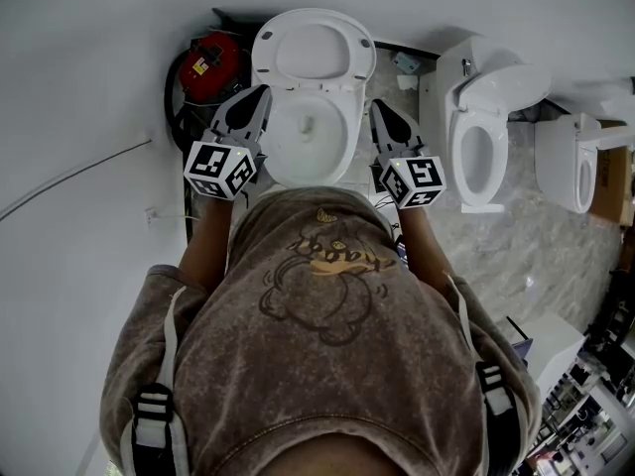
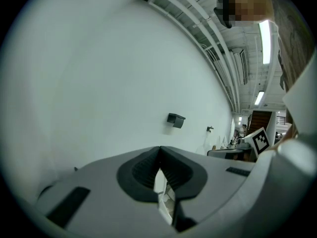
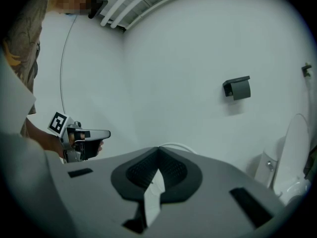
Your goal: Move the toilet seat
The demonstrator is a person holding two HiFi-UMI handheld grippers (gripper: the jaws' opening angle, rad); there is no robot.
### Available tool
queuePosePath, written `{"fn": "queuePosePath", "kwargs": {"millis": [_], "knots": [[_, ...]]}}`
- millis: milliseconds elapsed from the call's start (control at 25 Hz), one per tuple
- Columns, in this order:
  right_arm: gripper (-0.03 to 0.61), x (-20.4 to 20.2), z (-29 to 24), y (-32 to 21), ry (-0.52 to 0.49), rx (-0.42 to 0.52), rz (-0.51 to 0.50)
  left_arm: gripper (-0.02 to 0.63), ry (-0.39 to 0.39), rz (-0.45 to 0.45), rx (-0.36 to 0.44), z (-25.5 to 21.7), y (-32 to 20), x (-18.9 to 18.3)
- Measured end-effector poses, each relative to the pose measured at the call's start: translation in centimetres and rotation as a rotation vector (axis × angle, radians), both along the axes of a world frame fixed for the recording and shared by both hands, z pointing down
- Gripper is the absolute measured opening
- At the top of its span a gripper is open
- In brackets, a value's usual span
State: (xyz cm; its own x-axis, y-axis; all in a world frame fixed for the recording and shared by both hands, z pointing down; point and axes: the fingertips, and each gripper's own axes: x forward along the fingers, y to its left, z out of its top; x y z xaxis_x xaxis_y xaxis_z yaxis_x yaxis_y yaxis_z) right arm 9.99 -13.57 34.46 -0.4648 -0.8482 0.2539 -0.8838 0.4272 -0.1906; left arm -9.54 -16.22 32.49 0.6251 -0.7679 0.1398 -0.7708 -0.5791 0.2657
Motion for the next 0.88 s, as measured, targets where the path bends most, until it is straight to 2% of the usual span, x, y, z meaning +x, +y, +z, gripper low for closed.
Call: {"fn": "queuePosePath", "kwargs": {"millis": [880], "knots": [[-0.002, -0.28, -0.35, -0.14, -0.042, 0.004, 0.026, 0.009, 0.039, -0.006, -0.024, -0.08, 0.71, 0.32]]}}
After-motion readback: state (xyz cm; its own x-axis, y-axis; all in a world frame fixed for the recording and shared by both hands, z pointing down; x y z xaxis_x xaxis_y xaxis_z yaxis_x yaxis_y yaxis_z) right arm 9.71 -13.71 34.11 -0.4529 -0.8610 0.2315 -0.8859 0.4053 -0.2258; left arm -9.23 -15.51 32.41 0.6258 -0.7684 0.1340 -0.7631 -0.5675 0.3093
